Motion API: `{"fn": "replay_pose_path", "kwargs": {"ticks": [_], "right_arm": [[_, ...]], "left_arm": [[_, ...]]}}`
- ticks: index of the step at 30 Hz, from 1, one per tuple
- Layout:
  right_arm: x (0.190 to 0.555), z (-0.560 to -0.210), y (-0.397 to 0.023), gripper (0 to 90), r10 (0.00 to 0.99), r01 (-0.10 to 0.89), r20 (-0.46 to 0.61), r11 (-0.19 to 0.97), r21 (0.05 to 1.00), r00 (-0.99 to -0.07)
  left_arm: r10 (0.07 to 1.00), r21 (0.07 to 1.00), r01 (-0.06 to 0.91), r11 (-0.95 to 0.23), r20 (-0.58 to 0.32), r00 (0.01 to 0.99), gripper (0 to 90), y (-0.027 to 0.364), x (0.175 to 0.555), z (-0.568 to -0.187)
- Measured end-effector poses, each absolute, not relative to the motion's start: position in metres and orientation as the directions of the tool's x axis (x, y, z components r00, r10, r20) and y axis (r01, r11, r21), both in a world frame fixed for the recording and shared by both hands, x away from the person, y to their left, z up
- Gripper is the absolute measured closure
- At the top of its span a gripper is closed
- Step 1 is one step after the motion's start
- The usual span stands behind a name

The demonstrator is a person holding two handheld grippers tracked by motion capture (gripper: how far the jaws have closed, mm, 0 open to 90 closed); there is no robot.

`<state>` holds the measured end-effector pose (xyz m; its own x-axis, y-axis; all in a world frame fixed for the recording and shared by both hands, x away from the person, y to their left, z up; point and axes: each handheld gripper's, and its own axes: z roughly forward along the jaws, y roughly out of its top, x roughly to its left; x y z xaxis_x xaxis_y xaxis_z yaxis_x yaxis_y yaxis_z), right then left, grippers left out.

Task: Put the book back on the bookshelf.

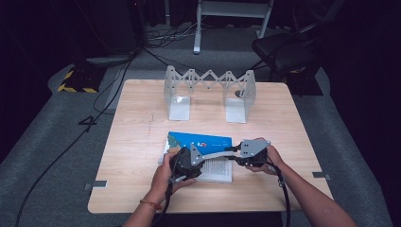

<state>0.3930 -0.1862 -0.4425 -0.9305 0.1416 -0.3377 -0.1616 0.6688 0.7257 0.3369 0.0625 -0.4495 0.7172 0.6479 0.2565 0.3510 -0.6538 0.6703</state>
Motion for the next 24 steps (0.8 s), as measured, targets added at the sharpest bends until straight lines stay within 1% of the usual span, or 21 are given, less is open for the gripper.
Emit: {"fn": "replay_pose_path", "kwargs": {"ticks": [2, 4, 7, 9, 10, 11, 15, 16, 17, 18, 20, 21, 24], "right_arm": [[0.392, -0.444, -0.185, 73.8, 0.144, -0.158, -0.339, 0.674, 0.721, -0.930], [0.391, -0.444, -0.185, 73.3, 0.144, -0.160, -0.341, 0.676, 0.719, -0.929], [0.392, -0.443, -0.185, 69.0, 0.156, -0.148, -0.329, 0.664, 0.733, -0.931], [0.393, -0.442, -0.187, 61.5, 0.185, -0.126, -0.307, 0.633, 0.764, -0.934], [0.393, -0.442, -0.187, 61.5, 0.185, -0.126, -0.307, 0.633, 0.764, -0.934], [0.399, -0.439, -0.195, 48.8, 0.228, -0.073, -0.251, 0.588, 0.806, -0.941], [0.413, -0.441, -0.217, 41.2, 0.313, 0.015, -0.201, 0.570, 0.822, -0.928], [0.413, -0.441, -0.217, 41.2, 0.313, 0.015, -0.201, 0.570, 0.822, -0.928], [0.417, -0.444, -0.224, 40.9, 0.337, 0.034, -0.197, 0.572, 0.819, -0.921], [0.428, -0.451, -0.236, 40.9, 0.378, 0.075, -0.187, 0.580, 0.811, -0.907], [0.438, -0.459, -0.243, 39.9, 0.423, 0.135, -0.149, 0.571, 0.810, -0.894], [0.440, -0.462, -0.244, 39.8, 0.428, 0.150, -0.136, 0.571, 0.807, -0.894], [0.446, -0.476, -0.239, 39.0, 0.425, 0.158, -0.158, 0.617, 0.771, -0.891]], "left_arm": [[0.647, 0.670, 0.361, -0.648, 0.235, 0.725, 59.8, 0.063, 0.339, -0.451], [0.632, 0.666, 0.342, -0.663, 0.253, 0.732, 61.9, 0.063, 0.338, -0.451], [0.633, 0.703, 0.325, -0.632, 0.226, 0.741, 65.4, 0.069, 0.338, -0.456], [0.635, 0.726, 0.314, -0.612, 0.215, 0.742, 68.2, 0.074, 0.338, -0.458], [0.635, 0.726, 0.314, -0.612, 0.215, 0.742, 69.2, 0.074, 0.338, -0.458], [0.648, 0.748, 0.317, -0.583, 0.192, 0.737, 70.5, 0.078, 0.339, -0.457], [0.659, 0.785, 0.308, -0.537, 0.163, 0.734, 71.8, 0.086, 0.338, -0.454], [0.659, 0.785, 0.308, -0.537, 0.163, 0.734, 72.0, 0.086, 0.338, -0.454], [0.665, 0.799, 0.306, -0.518, 0.151, 0.731, 72.0, 0.088, 0.338, -0.454], [0.667, 0.812, 0.306, -0.497, 0.132, 0.734, 72.3, 0.093, 0.338, -0.452], [0.667, 0.819, 0.303, -0.487, 0.126, 0.734, 72.4, 0.095, 0.338, -0.452], [0.668, 0.830, 0.304, -0.468, 0.107, 0.736, 72.4, 0.099, 0.338, -0.451], [0.666, 0.847, 0.302, -0.437, 0.080, 0.742, 72.5, 0.106, 0.338, -0.448]]}}
